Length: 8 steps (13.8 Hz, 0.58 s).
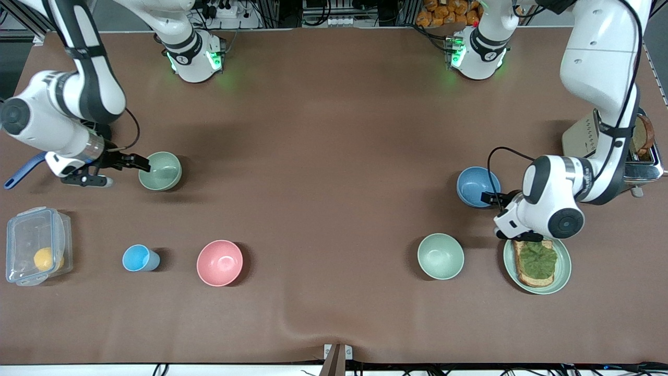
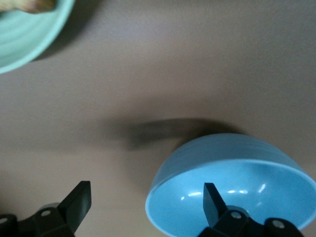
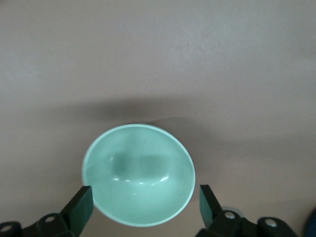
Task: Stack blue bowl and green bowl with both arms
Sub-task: 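Grasp the green bowl with the right gripper while the left gripper grasps the blue bowl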
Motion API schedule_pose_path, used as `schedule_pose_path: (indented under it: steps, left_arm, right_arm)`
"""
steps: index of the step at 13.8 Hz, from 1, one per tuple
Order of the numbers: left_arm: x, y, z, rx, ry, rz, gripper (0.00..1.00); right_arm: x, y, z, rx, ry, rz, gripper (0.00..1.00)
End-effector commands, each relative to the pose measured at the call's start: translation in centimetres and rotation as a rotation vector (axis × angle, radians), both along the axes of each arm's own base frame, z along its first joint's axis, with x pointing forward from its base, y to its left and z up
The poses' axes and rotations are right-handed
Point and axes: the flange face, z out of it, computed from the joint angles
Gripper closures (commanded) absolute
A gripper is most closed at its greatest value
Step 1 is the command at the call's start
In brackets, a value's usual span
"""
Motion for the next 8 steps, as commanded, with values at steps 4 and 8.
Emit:
schedule_pose_path:
  steps: [4,8]
  left_arm:
    - [0.0,-0.4,-1.2,0.015,-0.003,-0.029,0.0]
    - [0.1,-0.5,-1.2,0.014,-0.009,-0.029,1.0]
  right_arm:
    - [-1.6,-6.3,-5.3,0.011,-0.019,0.058,0.24]
    - [-1.8,-5.8,-6.3,0.048,-0.01,0.008,0.35]
